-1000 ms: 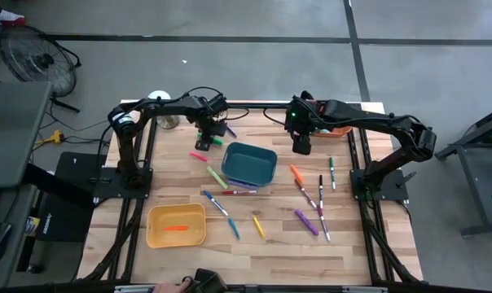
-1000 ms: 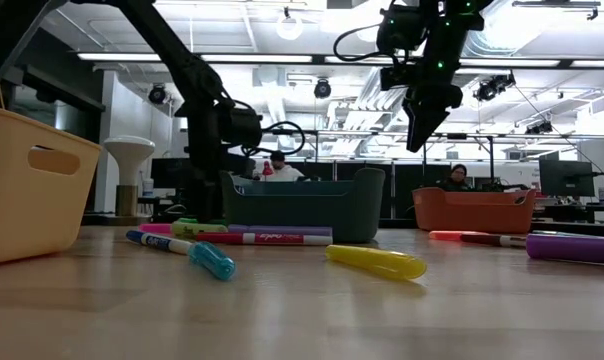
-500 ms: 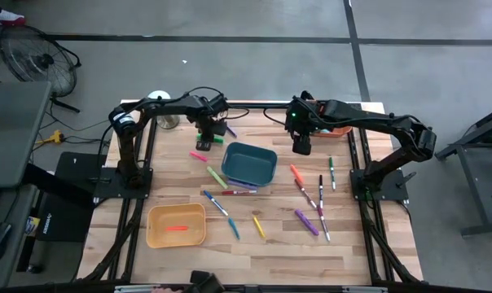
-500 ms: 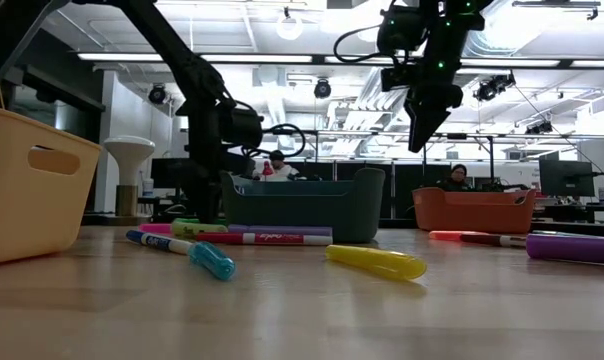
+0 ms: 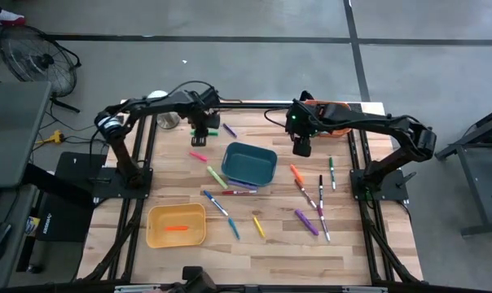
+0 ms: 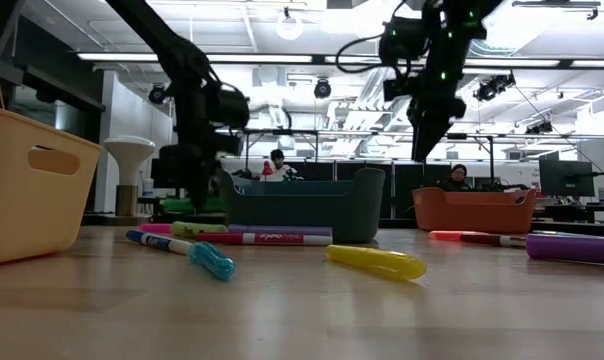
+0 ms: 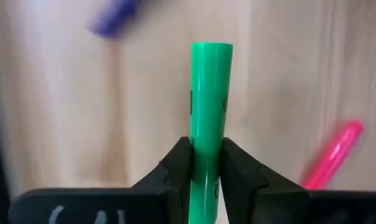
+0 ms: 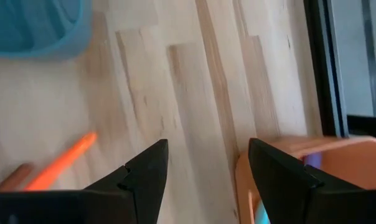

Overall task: Pick & Place Markers
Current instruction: Put the green highlighter pen into the orange bin

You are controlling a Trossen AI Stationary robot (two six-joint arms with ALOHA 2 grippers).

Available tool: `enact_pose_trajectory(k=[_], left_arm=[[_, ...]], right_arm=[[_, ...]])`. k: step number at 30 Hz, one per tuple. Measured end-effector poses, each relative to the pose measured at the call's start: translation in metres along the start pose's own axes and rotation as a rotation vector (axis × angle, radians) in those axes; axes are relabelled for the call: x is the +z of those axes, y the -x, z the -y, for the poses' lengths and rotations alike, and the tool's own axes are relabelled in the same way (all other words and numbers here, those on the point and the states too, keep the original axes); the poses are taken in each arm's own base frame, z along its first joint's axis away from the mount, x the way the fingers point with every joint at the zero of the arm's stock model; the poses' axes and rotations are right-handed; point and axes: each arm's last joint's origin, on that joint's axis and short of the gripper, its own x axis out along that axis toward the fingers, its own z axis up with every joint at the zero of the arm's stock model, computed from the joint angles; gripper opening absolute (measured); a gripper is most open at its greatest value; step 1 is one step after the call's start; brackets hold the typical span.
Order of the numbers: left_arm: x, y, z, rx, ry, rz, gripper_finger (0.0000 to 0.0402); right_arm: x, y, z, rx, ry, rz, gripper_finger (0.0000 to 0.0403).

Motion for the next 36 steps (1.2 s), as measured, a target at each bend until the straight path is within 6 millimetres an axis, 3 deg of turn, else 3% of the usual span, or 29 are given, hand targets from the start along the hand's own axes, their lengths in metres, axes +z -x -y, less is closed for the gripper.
enact_pose_trajectory(k=[6,12,20,28,36], left_arm=[[0.008,0.032,0.000,0.094,0.007,0.168,0.0052],[0.022,0.053,-0.003,0.117,0.036,0.415,0.0052],[0.048,0.078,-0.008,0.077,0.028,0.731,0.0052],[0.079,0.101,0.010,0.059,-0.047,0.873,0.0052],[0.098,0.111,0.027,0.075,-0.094,0.961,0.0052]], right_arm=[[-0.009,-0.027,-0.008,-0.004,-0.023,0.199,0.0211],[-0.013,-0.031,-0.011,-0.060,-0.077,0.463,0.0211],[-0.002,-0.018,-0.012,0.022,-0.147,0.901,0.0211],[0.013,0.006,-0.009,0.031,-0.148,1.191,0.0211],[0.018,0.018,-0.015,0.090,-0.119,1.324,0.0211]])
